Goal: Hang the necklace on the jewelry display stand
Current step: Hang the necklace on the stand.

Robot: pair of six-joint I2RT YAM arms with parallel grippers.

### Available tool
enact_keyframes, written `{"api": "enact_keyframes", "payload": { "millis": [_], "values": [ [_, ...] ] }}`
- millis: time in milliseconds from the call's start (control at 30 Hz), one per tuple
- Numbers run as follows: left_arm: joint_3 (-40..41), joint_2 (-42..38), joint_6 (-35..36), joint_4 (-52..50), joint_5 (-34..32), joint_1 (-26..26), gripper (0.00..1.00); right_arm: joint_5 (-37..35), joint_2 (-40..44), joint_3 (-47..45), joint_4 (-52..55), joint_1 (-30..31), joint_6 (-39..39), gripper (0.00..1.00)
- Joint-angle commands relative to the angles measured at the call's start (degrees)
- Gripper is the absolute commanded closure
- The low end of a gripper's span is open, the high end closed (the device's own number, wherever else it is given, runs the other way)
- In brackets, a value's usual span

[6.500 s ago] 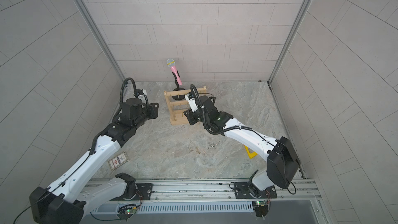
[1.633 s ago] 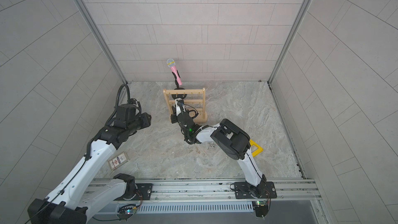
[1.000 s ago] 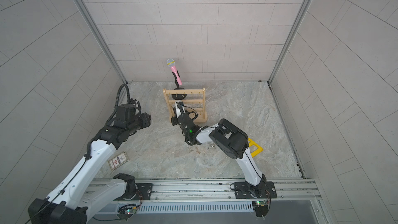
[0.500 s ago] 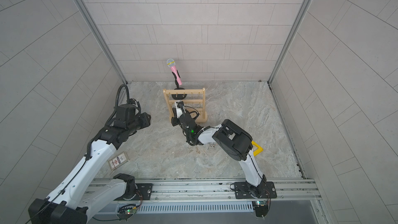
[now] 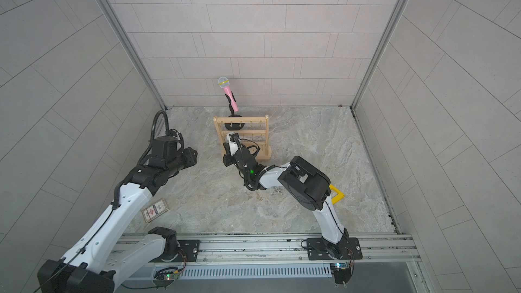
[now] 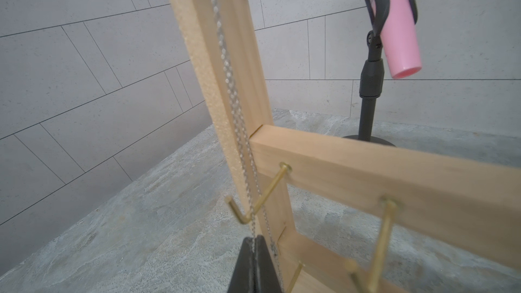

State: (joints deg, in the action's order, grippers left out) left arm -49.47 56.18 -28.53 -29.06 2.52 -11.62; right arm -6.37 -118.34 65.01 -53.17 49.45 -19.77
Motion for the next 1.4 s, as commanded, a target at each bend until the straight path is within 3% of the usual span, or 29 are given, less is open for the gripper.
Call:
{"api": "enact_keyframes", "payload": {
  "millis": [0,1367],
  "values": [
    [0.5,-0.5,-0.1,0.6,-0.1,0.5,0.62,0.8,3.4,-0.5,-0.3,0.0,-0.4,1.00],
    [1.0,-0.2,-0.5,1.5,1.0,1.0,0.62,3.6,5.0,-1.7,1.7,-0.4,-1.2,1.00]
  ]
}}
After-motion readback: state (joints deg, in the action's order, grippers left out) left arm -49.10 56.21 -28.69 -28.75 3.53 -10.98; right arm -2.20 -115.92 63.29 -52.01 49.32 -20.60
